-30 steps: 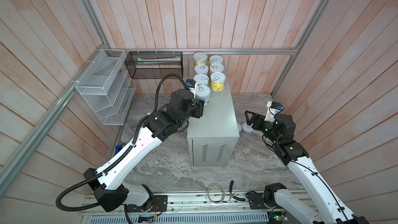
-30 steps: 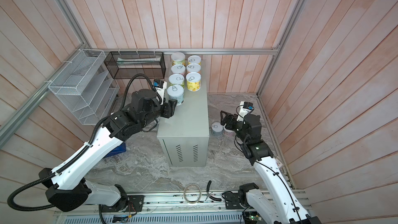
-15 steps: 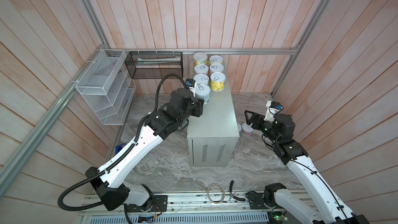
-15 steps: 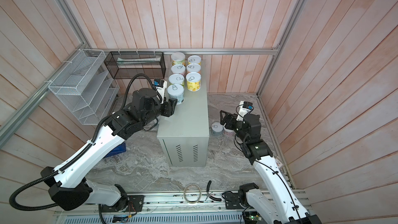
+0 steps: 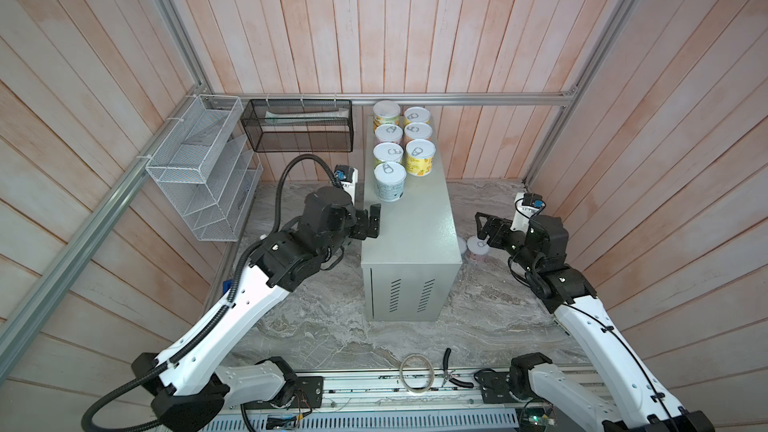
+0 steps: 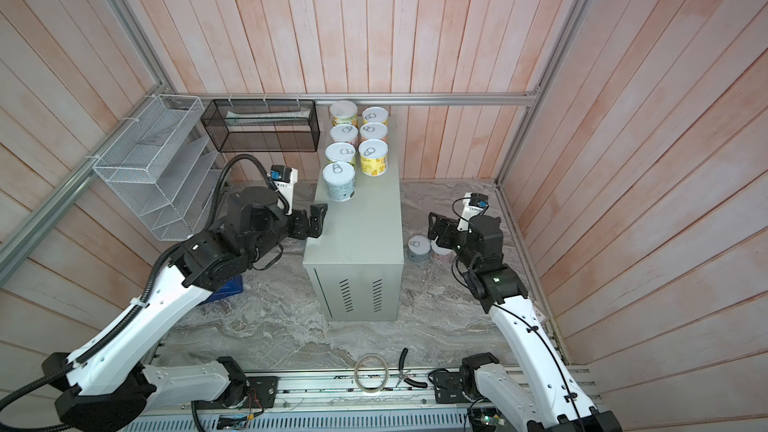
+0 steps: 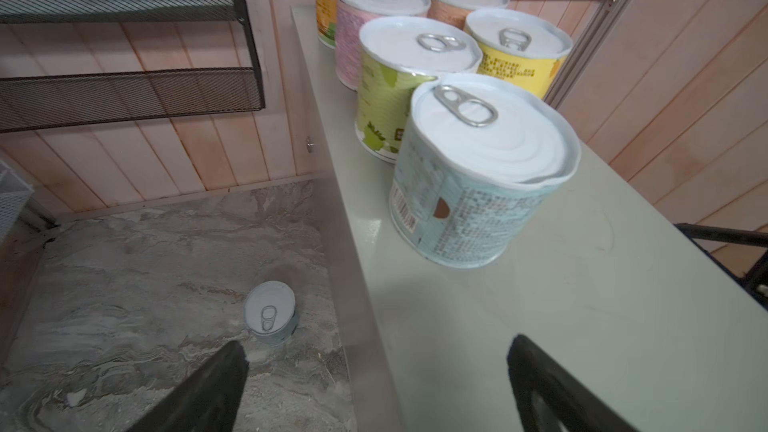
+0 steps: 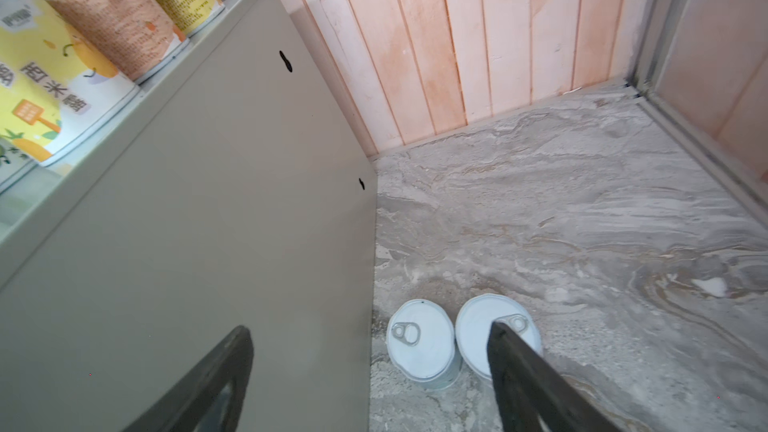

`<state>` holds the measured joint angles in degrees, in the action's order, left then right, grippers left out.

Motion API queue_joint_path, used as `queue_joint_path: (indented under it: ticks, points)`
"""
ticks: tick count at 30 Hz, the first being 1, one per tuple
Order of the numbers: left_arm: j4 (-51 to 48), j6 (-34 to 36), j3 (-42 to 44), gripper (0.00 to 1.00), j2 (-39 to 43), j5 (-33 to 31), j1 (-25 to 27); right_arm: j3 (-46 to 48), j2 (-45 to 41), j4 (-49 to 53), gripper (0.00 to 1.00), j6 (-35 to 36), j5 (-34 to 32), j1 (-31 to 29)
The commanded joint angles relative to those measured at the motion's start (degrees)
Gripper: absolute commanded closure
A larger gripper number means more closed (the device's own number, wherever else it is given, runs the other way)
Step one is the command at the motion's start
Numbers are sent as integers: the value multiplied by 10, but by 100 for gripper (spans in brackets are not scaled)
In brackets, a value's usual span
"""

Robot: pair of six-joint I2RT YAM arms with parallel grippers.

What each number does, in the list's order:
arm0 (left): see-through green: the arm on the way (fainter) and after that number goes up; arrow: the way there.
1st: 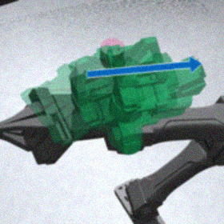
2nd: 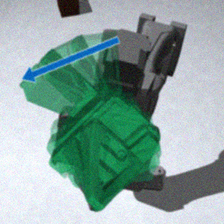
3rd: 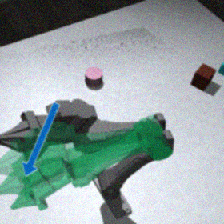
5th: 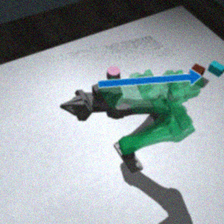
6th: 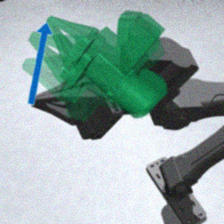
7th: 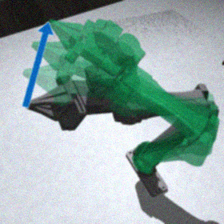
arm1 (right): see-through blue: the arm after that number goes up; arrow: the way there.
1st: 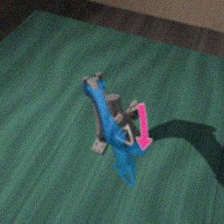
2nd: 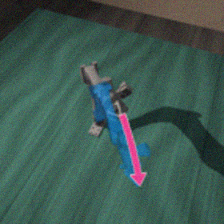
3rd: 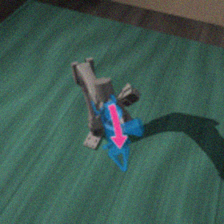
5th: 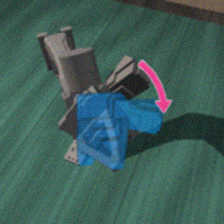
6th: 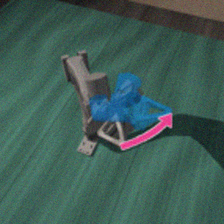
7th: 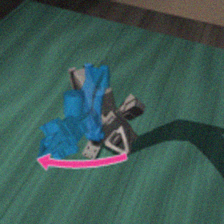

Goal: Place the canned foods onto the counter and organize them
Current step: 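Withdraw the left gripper back toward the remaining floor can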

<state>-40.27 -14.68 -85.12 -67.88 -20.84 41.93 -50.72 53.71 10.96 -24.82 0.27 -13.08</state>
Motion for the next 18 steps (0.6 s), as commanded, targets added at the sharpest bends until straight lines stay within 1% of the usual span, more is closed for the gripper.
queue_joint_path:
  ticks: [1,3,4,6,8,11,14,16,18]
  points:
    - [-16,-13,22,0,55,-70,-17,-24,11,33,10,36,-43,12]
    - [-19,-28,40,0,79,-69,-50,-30,22,37,9,40,-49,24]
    - [-19,-40,51,0,89,-56,-78,-31,28,37,8,40,-51,32]
    - [-5,-55,86,0,103,4,-140,-33,44,37,6,39,-49,49]
    - [36,-74,144,0,119,71,-194,-36,66,39,4,35,-45,58]
    - [117,-99,236,0,135,148,-247,-41,98,39,2,31,-53,59]
    - [190,-120,308,0,127,202,-271,-32,124,24,2,29,-62,59]
    - [225,-127,339,0,115,214,-272,-28,139,11,2,25,-61,60]
    - [241,-131,357,0,96,213,-272,-26,155,0,2,18,-53,62]
